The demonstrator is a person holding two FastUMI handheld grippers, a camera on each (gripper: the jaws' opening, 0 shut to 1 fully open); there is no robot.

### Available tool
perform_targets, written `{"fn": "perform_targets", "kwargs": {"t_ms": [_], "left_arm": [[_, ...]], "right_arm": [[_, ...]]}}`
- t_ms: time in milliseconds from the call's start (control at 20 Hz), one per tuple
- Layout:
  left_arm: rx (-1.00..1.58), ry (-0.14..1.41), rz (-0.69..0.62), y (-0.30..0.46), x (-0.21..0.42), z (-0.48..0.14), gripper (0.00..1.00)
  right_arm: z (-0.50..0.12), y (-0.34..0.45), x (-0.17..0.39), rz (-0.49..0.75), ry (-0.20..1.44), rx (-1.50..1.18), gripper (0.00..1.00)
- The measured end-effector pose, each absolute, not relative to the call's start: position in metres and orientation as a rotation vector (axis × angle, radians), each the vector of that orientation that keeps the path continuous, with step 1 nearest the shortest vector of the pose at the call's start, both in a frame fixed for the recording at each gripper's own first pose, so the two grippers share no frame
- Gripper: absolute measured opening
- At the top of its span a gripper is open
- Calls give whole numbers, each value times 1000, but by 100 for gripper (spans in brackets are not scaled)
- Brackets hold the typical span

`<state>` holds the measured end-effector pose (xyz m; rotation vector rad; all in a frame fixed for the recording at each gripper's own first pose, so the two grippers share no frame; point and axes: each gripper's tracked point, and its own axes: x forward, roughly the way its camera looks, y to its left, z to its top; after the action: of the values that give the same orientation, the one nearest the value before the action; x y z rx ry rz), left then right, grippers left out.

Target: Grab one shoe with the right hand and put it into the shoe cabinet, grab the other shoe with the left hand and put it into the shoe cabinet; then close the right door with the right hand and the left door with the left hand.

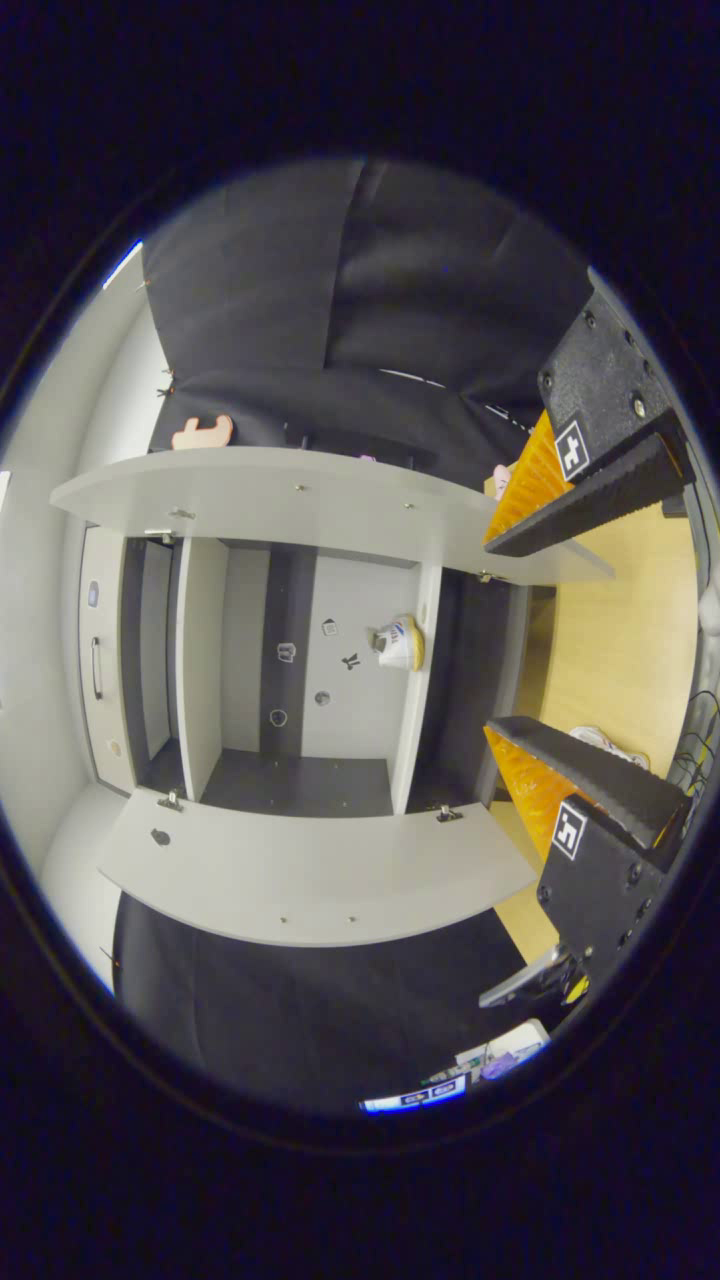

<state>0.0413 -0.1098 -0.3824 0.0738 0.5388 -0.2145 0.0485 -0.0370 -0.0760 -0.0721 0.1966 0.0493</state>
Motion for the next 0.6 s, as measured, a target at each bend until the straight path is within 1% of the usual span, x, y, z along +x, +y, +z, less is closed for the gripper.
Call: {"fn": "perform_targets", "kwargs": {"t_ms": [200,350,450,500,600], "left_arm": [[91,607,-201,-114,77,-441,97],[120,646,-181,-112,108,-471,96],[115,646,-171,-113,129,-482,96],[113,659,-151,-111,139,-487,95],[48,657,-147,-118,155,-491,89]], "right_arm": [[-90,-25,58,94,250,-94,100],[-95,-15,67,135,268,-96,100],[-96,-11,76,148,284,-93,100],[-97,-7,80,162,298,-89,100],[-97,-5,85,170,301,-92,100]]}}
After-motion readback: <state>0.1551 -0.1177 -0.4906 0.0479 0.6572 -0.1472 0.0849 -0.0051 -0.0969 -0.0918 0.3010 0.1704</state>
